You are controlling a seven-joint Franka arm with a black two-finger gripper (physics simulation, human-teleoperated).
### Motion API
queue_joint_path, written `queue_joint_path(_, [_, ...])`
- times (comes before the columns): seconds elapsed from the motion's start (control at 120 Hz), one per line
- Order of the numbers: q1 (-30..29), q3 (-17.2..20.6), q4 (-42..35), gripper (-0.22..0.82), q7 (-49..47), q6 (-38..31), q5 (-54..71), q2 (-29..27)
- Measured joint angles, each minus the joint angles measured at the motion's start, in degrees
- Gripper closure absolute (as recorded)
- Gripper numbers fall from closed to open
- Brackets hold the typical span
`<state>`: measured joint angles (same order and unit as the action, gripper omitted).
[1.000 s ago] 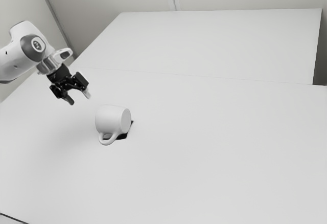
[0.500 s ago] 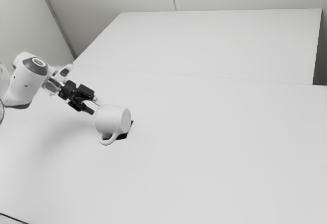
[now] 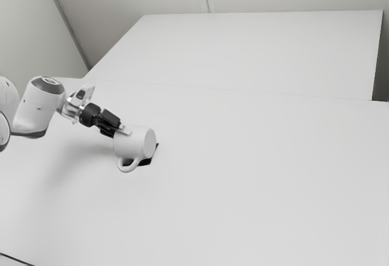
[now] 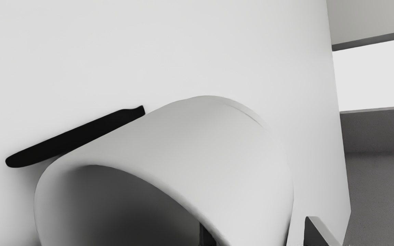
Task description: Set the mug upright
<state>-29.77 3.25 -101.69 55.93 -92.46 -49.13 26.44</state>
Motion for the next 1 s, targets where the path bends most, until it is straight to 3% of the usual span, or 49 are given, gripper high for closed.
queue_joint_path(0.258, [-0.2, 1.2, 0.4, 0.69, 2.5, 2.4, -0.5, -0.5])
queue_joint_path(0.625, [1.5, 2.2, 0.0, 0.74, 4.8, 1.6, 1.3, -4.2])
queue_joint_path(1.0, [14.6, 2.6, -9.6, 0.78, 3.8, -17.3, 24.4, -15.9])
